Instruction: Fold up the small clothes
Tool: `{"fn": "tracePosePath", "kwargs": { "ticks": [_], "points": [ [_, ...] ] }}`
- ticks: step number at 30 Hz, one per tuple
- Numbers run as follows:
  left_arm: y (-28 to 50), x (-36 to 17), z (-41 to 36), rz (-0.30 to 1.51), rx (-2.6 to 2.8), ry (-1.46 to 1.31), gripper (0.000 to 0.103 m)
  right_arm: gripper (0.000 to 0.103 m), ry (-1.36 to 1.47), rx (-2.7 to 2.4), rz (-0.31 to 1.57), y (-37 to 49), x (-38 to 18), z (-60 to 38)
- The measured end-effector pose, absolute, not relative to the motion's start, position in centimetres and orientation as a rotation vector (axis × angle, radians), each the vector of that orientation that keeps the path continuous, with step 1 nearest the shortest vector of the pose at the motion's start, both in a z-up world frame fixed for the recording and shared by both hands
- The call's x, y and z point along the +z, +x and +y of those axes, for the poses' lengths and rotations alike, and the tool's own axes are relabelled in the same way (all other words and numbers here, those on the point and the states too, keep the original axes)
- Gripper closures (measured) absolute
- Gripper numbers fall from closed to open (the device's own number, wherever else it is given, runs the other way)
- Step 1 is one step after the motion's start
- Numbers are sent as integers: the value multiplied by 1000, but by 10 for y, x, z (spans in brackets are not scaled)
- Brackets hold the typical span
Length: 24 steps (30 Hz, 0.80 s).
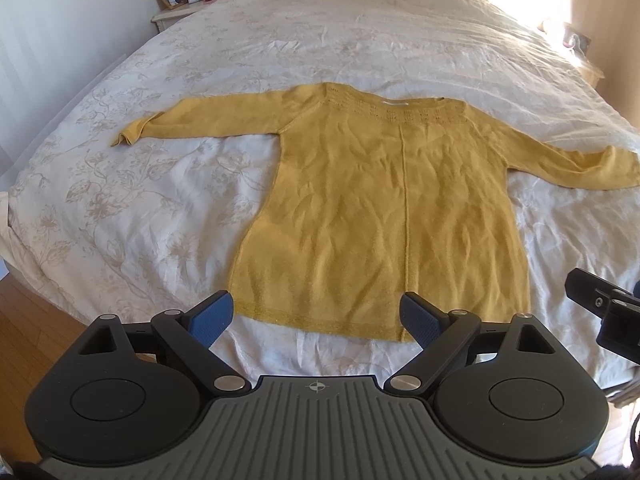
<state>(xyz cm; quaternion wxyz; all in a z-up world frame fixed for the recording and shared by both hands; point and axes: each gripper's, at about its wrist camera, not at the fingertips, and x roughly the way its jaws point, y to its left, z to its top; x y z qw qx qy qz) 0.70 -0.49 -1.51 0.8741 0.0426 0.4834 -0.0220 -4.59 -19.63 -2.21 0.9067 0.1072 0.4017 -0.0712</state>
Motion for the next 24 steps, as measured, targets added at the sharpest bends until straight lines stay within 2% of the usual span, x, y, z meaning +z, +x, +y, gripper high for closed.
{"fn": "tracePosePath", "kwargs": {
  "ticks": [24],
  "points": [
    [51,-35,-9,1104,-21,101,12,1,272,-129,934,-5,-43,-204]
  ]
}}
